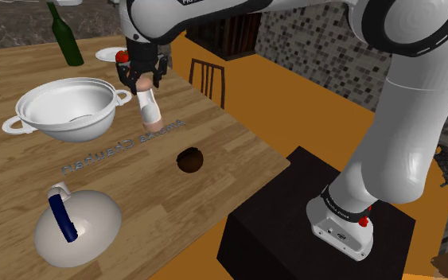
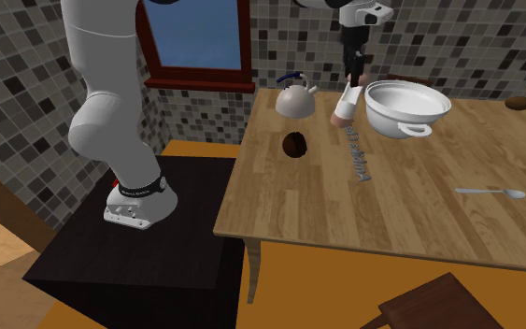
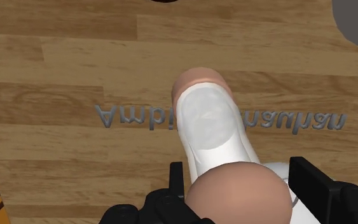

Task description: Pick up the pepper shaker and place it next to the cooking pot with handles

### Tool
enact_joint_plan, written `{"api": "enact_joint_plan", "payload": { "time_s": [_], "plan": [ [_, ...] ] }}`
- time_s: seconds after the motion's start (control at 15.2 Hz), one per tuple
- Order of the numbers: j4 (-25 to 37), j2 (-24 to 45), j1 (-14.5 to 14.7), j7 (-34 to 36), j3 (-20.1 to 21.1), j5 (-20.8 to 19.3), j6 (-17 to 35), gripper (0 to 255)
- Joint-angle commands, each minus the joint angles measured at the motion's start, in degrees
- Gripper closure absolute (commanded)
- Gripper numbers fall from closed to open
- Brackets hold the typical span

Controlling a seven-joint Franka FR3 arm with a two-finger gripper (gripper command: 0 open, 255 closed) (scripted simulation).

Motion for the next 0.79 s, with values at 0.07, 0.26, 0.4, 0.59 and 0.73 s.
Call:
{"api": "enact_joint_plan", "payload": {
  "time_s": [0.07, 0.26, 0.4, 0.59, 0.73],
  "plan": [
    [-1.73, 0.5, 0.03, 0.32, -0.08, -0.28, 2.25, 255],
    [-3.28, 1.05, 0.04, 0.61, -0.19, -0.56, 4.33, 255],
    [-4.24, 1.48, 0.06, 0.81, -0.27, -0.77, 5.69, 255],
    [-5.56, 2.2, 0.1, 1.13, -0.4, -1.12, 7.7, 255],
    [-6.37, 2.73, 0.14, 1.35, -0.5, -1.37, 9.02, 255]
  ]
}}
